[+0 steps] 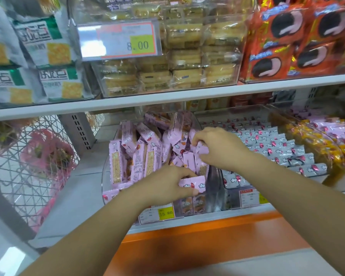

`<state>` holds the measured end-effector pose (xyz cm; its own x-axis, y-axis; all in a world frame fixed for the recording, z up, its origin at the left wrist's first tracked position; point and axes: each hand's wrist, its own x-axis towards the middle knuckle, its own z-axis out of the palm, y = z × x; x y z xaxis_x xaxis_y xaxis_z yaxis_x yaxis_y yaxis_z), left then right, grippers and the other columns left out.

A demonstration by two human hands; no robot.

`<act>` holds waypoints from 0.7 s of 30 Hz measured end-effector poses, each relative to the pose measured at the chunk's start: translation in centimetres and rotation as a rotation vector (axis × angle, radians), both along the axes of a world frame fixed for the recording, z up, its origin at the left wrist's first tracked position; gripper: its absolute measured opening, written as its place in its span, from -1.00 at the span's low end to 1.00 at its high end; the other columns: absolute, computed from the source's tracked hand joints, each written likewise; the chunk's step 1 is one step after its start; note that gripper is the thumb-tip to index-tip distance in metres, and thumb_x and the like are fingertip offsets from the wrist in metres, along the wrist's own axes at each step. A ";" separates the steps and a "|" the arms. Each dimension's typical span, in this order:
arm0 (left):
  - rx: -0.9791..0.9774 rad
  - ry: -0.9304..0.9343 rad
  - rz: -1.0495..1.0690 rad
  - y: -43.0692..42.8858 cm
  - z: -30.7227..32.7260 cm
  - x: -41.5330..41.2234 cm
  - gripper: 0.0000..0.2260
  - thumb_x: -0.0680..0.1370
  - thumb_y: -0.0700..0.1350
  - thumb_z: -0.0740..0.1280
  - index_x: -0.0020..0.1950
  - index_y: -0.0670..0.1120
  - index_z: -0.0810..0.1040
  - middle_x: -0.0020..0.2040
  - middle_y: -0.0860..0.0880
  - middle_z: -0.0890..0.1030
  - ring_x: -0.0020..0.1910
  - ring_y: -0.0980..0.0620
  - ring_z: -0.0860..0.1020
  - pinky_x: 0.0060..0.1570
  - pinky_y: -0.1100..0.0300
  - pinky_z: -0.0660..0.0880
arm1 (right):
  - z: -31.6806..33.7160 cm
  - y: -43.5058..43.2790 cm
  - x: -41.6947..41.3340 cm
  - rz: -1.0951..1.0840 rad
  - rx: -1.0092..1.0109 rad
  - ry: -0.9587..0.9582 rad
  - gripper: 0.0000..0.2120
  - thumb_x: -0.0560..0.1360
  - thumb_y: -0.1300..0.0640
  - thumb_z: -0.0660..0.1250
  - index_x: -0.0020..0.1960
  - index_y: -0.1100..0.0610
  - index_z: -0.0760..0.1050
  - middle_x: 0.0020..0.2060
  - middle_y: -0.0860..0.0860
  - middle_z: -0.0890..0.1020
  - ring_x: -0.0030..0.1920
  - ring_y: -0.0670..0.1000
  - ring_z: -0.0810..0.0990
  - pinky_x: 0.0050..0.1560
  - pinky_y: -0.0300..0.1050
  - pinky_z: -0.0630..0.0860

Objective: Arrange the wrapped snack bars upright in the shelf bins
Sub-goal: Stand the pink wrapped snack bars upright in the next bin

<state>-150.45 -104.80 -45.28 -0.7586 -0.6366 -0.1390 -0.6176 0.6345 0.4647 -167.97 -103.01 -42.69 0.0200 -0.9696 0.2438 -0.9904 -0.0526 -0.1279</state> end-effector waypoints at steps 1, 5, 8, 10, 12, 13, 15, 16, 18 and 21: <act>-0.001 0.003 0.000 0.0 0.0 0.0 -0.56 0.53 0.12 0.31 0.38 0.04 0.40 0.34 -0.01 0.46 0.26 0.03 0.44 0.21 0.15 0.40 | 0.3 0.3 0.0 -0.024 -0.065 -0.035 -0.73 0.45 0.15 0.31 0.12 -0.07 0.48 0.06 -0.04 0.54 -0.01 0.03 0.48 -0.12 -0.12 0.42; -0.005 0.001 -0.005 0.1 -0.1 0.0 -0.54 0.54 0.12 0.29 0.41 0.04 0.36 0.42 0.00 0.38 0.28 0.04 0.42 0.20 0.20 0.36 | 1.3 2.5 -1.4 -0.079 -0.249 -0.419 -0.78 0.45 0.21 0.32 0.06 -0.01 0.48 -0.19 0.01 0.58 -0.41 0.04 0.46 -0.41 -0.09 0.44; 0.001 0.014 -0.011 0.2 0.0 0.0 -0.56 0.55 0.10 0.29 0.41 0.06 0.35 0.43 0.04 0.36 0.29 0.08 0.40 0.16 0.25 0.31 | 1.7 4.8 -3.0 -0.081 -0.313 -0.749 -0.76 0.47 0.20 0.37 0.08 0.00 0.43 -0.09 -0.08 0.58 -0.22 0.19 0.57 -0.23 0.00 0.54; 0.000 0.009 -0.010 0.3 0.0 0.0 -0.56 0.55 0.10 0.28 0.41 0.06 0.35 0.43 0.05 0.37 0.35 0.08 0.36 0.23 0.23 0.32 | 1.8 5.8 -3.7 -0.052 -0.287 -0.885 -0.74 0.47 0.17 0.39 0.10 0.02 0.42 -0.11 -0.14 0.59 -0.16 0.07 0.61 -0.16 -0.05 0.56; -0.009 -0.013 -0.010 0.5 0.2 0.0 -0.57 0.56 0.09 0.27 0.41 0.04 0.36 0.40 0.05 0.40 0.33 0.08 0.39 0.24 0.20 0.34 | 1.9 6.3 -4.0 -0.008 -0.228 -0.884 -0.78 0.46 0.12 0.40 0.07 -0.03 0.45 -0.09 -0.15 0.62 -0.12 -0.11 0.61 -0.11 -0.14 0.54; -0.012 -0.021 -0.008 0.6 0.3 0.0 -0.58 0.56 0.08 0.27 0.40 0.03 0.37 0.38 0.05 0.43 0.29 0.08 0.42 0.22 0.20 0.36 | 1.9 6.4 -4.0 0.013 -0.199 -0.850 -0.80 0.46 0.09 0.40 0.03 -0.07 0.46 -0.06 -0.16 0.62 -0.09 -0.16 0.59 -0.08 -0.17 0.50; -0.037 -0.025 -0.012 0.9 0.5 0.0 -0.61 0.57 0.07 0.26 0.38 0.01 0.40 0.30 0.04 0.49 0.15 0.08 0.48 0.11 0.21 0.40 | 2.1 6.6 -3.7 0.040 -0.151 -0.765 -0.82 0.47 0.06 0.38 0.01 -0.13 0.44 0.06 -0.15 0.60 0.00 -0.14 0.59 0.01 -0.12 0.48; -0.057 -0.030 -0.015 1.0 0.6 0.1 -0.61 0.57 0.07 0.25 0.39 0.01 0.39 0.27 0.03 0.50 0.09 0.09 0.49 0.06 0.22 0.39 | 2.3 6.7 -3.5 0.046 -0.125 -0.709 -0.82 0.48 0.05 0.37 0.04 -0.13 0.43 0.12 -0.13 0.57 0.00 -0.11 0.60 0.02 -0.10 0.49; -0.088 -0.043 -0.018 1.3 0.8 0.2 -0.58 0.58 0.06 0.24 0.42 -0.01 0.36 0.24 -0.03 0.53 -0.06 0.13 0.48 0.00 0.25 0.35 | 3.0 6.9 -3.1 0.076 -0.073 -0.547 -0.78 0.51 0.03 0.34 0.13 -0.12 0.42 0.17 -0.11 0.53 -0.08 -0.12 0.60 -0.06 -0.13 0.50; -0.095 -0.066 -0.010 1.3 0.6 0.4 -0.56 0.60 0.05 0.22 0.46 -0.02 0.30 0.28 -0.12 0.49 0.17 -0.02 0.49 0.11 0.25 0.33 | 3.2 6.5 -2.4 0.142 0.029 -0.289 -0.68 0.53 0.05 0.32 0.27 -0.02 0.45 0.21 -0.09 0.51 0.02 -0.13 0.50 0.03 -0.22 0.38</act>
